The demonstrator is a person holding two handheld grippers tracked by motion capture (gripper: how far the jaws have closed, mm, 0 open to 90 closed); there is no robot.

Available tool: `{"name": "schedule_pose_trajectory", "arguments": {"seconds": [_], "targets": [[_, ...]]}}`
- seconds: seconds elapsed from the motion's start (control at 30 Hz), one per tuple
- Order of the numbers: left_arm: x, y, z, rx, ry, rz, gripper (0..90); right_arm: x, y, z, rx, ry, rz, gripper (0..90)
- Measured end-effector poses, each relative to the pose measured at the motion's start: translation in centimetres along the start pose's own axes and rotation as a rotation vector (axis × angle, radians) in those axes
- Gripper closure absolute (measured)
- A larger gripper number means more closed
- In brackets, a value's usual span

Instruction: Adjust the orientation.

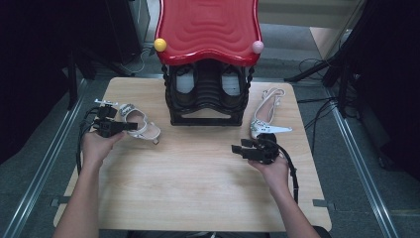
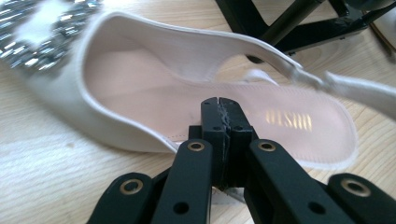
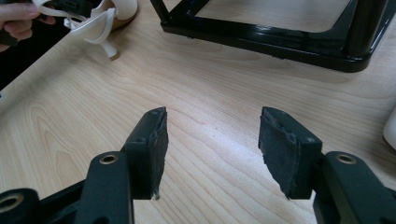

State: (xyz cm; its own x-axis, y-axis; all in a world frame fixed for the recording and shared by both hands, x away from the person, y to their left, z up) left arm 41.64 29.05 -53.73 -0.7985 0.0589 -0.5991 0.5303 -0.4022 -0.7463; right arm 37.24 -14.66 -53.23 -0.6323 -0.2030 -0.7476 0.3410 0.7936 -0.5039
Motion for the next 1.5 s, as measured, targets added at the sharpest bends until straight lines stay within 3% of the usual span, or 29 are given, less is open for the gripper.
{"name": "schedule_pose_trajectory", "arguments": {"seconds": [0.3,0.4,0.73,1.0,1.1,1.17,1.23,1.5], "targets": [[0.4,-0.9,-1.3,-0.055,-0.023,0.021,89.5,-0.1,0.8,-0.1,-0.013,0.000,-0.023,43.4],[0.4,-1.2,-1.5,-0.056,-0.035,0.028,89.2,0.0,1.0,-0.1,-0.017,0.001,-0.029,43.4],[0.5,-1.8,-2.0,-0.100,-0.026,0.030,88.3,0.0,1.2,-0.1,-0.017,0.006,-0.042,43.3],[0.4,-2.6,-1.6,-0.093,-0.028,0.052,85.1,-0.2,1.7,-0.2,-0.028,0.007,-0.056,43.2],[0.3,-3.3,-1.4,-0.085,-0.039,0.070,81.0,-0.3,2.0,-0.3,-0.033,-0.001,-0.057,43.2],[0.2,-3.7,-1.5,-0.119,-0.038,0.083,73.7,-0.3,2.1,-0.3,-0.034,0.000,-0.063,43.2],[0.3,-3.9,-1.7,-0.126,-0.046,0.092,67.9,-0.4,2.3,-0.3,-0.037,-0.003,-0.065,43.2],[0.5,-2.9,-1.5,-0.139,-0.042,0.061,55.2,-0.3,2.8,-0.5,-0.041,-0.009,-0.081,43.1]]}}
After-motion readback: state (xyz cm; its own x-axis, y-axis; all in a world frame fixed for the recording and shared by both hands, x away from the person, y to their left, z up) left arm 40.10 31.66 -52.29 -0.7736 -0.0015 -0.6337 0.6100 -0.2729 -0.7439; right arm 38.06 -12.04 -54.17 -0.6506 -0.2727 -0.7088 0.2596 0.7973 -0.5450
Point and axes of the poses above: each handheld gripper's, and its own axes: y roughly forward along the jaws, x roughly out of its underside, z roughly to its right, the point moved 6 cm from there along y, roughly forward along the jaws, and after that the axes turned 8 degrees about -x, right-handed, at the moved point
